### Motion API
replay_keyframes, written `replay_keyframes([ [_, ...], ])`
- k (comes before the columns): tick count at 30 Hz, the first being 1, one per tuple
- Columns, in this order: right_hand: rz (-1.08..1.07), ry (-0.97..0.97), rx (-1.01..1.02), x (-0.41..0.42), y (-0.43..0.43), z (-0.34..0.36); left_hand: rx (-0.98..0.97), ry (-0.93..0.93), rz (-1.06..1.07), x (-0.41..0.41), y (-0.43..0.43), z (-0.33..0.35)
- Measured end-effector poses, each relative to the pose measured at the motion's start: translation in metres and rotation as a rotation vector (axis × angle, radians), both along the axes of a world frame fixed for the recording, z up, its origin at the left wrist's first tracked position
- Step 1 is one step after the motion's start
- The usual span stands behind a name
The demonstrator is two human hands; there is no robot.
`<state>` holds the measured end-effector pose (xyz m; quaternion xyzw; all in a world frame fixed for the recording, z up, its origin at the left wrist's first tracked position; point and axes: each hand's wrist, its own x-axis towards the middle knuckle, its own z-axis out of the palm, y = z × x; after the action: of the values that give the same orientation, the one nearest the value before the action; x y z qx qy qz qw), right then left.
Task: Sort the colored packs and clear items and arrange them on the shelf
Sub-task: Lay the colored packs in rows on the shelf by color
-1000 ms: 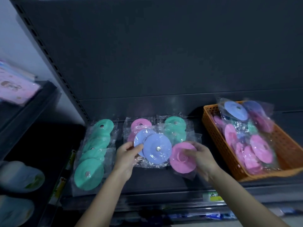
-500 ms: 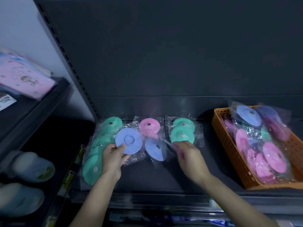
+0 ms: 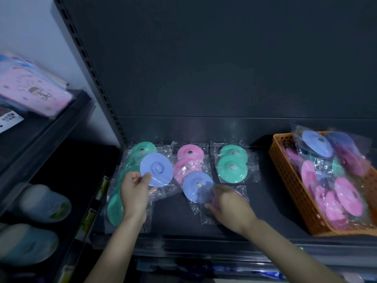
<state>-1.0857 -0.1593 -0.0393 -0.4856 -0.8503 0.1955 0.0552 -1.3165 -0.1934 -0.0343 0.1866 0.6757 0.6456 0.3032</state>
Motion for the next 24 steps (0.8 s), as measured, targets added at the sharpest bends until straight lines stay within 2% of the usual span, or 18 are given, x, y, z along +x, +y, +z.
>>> replay_keyframes([
  [2,-0.002,0.008,0.009,-0.016,0.001,0.0,0.035,-0.035,0.027,0.0,0.0,0.002],
  [6,-0.014,-0.12,-0.039,-0.047,0.001,-0.009,0.161,-0.191,-0.004,-0.003,-0.002,0.007],
  [10,-0.107,-0.302,-0.01,-0.065,0.003,-0.012,0.124,-0.256,-0.075,-0.006,-0.006,0.01],
  [14,-0.136,-0.294,0.022,-0.07,0.01,-0.009,0.152,-0.322,-0.18,-0.007,-0.01,0.006],
  [17,-0.175,-0.074,0.032,-0.063,0.015,0.0,0.201,-0.336,-0.251,-0.008,-0.014,0.005],
  [20,-0.301,0.208,0.009,-0.054,0.024,0.009,0.118,-0.039,-0.302,-0.004,-0.015,0.006],
  [24,-0.563,0.8,-0.191,-0.045,0.029,0.025,0.109,0.122,-0.234,0.0,-0.01,0.011],
])
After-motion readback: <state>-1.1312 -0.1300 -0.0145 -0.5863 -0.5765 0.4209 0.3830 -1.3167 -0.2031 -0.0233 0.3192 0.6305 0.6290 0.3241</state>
